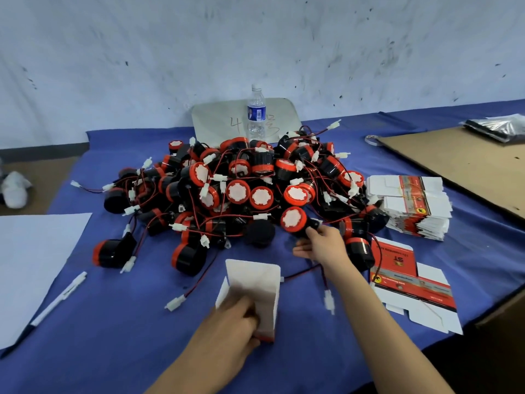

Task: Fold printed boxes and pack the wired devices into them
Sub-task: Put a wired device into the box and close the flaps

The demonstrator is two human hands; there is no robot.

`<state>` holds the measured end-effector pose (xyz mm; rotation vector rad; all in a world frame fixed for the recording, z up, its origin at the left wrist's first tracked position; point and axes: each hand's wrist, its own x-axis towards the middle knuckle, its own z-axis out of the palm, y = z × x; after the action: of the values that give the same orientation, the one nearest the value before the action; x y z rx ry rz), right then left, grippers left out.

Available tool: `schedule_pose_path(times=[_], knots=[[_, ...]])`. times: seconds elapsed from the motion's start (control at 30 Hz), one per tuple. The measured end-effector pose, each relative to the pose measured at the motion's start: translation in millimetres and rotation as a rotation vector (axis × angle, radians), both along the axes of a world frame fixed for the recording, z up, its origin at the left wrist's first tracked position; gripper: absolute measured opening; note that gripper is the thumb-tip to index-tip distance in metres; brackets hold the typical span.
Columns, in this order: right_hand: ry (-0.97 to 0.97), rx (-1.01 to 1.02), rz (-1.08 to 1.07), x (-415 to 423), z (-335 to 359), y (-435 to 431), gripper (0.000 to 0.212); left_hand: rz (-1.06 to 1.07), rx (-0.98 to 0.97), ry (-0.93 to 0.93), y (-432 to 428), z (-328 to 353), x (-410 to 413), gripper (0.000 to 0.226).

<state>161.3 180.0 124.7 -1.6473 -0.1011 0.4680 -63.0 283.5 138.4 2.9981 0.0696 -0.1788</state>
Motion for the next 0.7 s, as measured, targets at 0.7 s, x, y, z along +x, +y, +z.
schedule_pose_path(times=[0.7], knots=[[-0.382,-0.181,0.120,-84.9,34.0,-41.2,0.028,-0.040,-0.169,-1.099,-38.5,-45.0,68.7,0.009]])
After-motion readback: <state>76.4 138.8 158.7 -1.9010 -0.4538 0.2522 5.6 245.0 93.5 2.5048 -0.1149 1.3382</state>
